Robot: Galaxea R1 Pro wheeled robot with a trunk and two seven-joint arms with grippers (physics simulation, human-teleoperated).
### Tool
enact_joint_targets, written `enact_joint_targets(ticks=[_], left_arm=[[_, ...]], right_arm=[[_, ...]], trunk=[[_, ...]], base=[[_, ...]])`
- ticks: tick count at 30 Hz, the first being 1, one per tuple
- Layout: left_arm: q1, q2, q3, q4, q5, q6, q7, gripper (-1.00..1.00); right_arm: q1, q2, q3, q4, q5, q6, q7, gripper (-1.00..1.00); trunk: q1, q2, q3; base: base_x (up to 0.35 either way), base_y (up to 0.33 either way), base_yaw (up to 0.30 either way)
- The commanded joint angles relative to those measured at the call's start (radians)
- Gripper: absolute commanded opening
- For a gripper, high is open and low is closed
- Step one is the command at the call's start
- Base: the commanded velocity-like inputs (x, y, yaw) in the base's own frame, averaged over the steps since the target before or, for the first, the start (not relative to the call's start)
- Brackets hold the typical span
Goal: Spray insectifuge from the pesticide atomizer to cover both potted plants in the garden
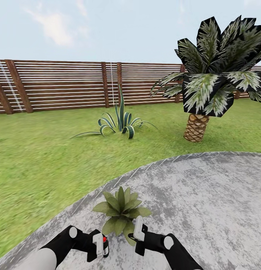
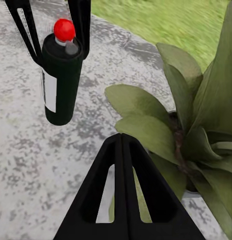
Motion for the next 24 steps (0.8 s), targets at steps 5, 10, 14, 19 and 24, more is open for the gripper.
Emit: enact_joint_targets(ticks=[5, 10, 14, 19, 24], left_arm=[[0.0, -0.01, 0.0, -0.001, -0.001, -0.004, 0.041, -1.0], [0.0, -0.012, 0.0, -0.001, 0.001, -0.007, 0.044, -1.0], [0.001, -0.024, 0.0, 0.0, -0.001, -0.009, 0.044, -1.0], [0.003, -0.058, 0.0, 0.0, -0.006, -0.008, 0.045, -1.0], [0.003, -0.072, 0.0, 0.001, -0.007, -0.006, 0.049, -1.0]], right_arm=[[-0.002, 0.001, -0.006, -0.001, 0.006, -0.004, 0.005, -1.0], [-0.002, 0.001, -0.005, 0.0, 0.006, -0.004, 0.005, -1.0], [-0.002, 0.001, -0.005, 0.001, 0.006, -0.004, 0.005, -1.0], [-0.002, 0.001, -0.006, 0.0, 0.006, -0.004, 0.005, -1.0], [-0.002, 0.001, -0.005, -0.001, 0.005, -0.004, 0.005, -1.0]], trunk=[[0.0, 0.0, -0.001], [0.0, 0.0, -0.001], [0.0, 0.0, -0.001], [0.0, 0.0, -0.001], [0.0, 0.0, -0.001]], base=[[0.0, 0.0, 0.0], [0.0, 0.0, 0.0], [0.0, 0.0, 0.0], [0.0, 0.0, 0.0], [0.0, 0.0, 0.0]])
